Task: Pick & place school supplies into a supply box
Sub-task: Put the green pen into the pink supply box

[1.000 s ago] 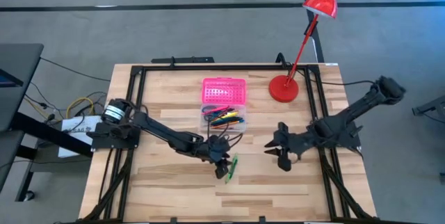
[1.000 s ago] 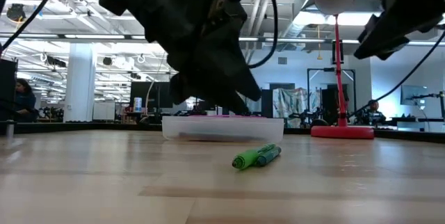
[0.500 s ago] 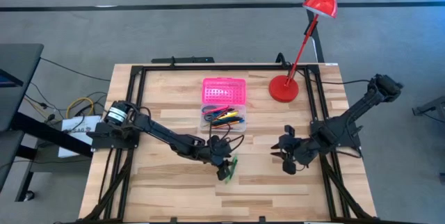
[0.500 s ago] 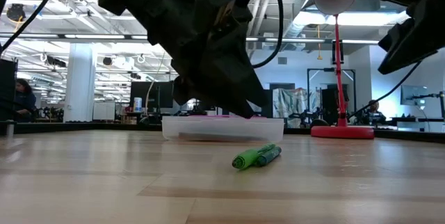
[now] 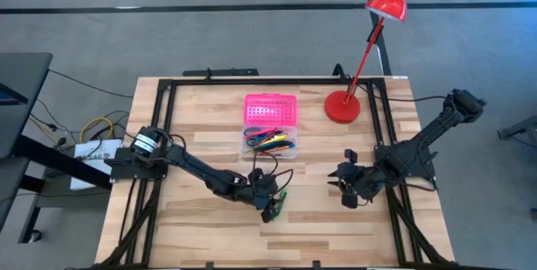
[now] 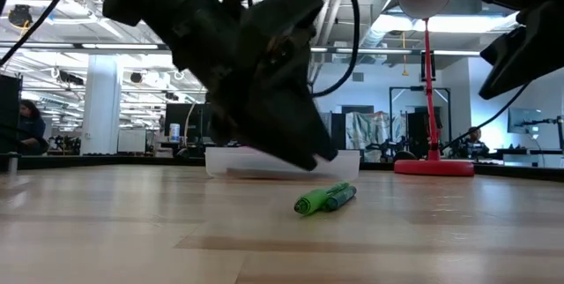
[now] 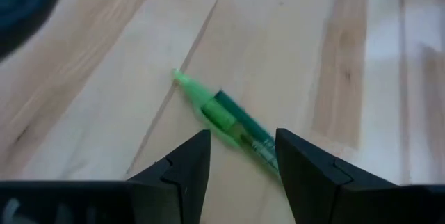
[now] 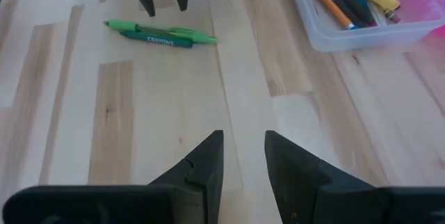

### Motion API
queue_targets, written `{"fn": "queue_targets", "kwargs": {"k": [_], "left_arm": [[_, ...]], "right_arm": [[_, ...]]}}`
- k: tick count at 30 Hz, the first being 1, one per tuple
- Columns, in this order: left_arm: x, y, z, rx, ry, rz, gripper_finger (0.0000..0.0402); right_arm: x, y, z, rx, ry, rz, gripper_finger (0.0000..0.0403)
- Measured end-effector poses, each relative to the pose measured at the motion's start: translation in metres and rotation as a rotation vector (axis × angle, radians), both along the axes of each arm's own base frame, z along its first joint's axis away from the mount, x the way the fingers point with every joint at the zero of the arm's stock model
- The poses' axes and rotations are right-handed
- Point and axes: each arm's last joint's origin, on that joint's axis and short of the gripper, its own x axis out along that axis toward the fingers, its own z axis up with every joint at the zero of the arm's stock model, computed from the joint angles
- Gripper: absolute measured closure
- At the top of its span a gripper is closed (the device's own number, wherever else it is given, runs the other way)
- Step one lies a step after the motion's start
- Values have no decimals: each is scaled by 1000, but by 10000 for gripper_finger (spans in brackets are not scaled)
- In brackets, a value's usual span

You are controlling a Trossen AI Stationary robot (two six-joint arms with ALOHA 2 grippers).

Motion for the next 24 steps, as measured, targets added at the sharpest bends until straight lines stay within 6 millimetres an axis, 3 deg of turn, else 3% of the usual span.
{"fn": "queue_targets", "kwargs": {"k": [19, 24], "left_arm": [[2, 0, 0, 24, -47, 111, 245], [7, -6, -16, -50, -62, 111, 245]], "right_arm": [[-4, 5, 0, -20, 8, 41, 305], [-4, 4, 0, -33, 8, 54, 305]]}}
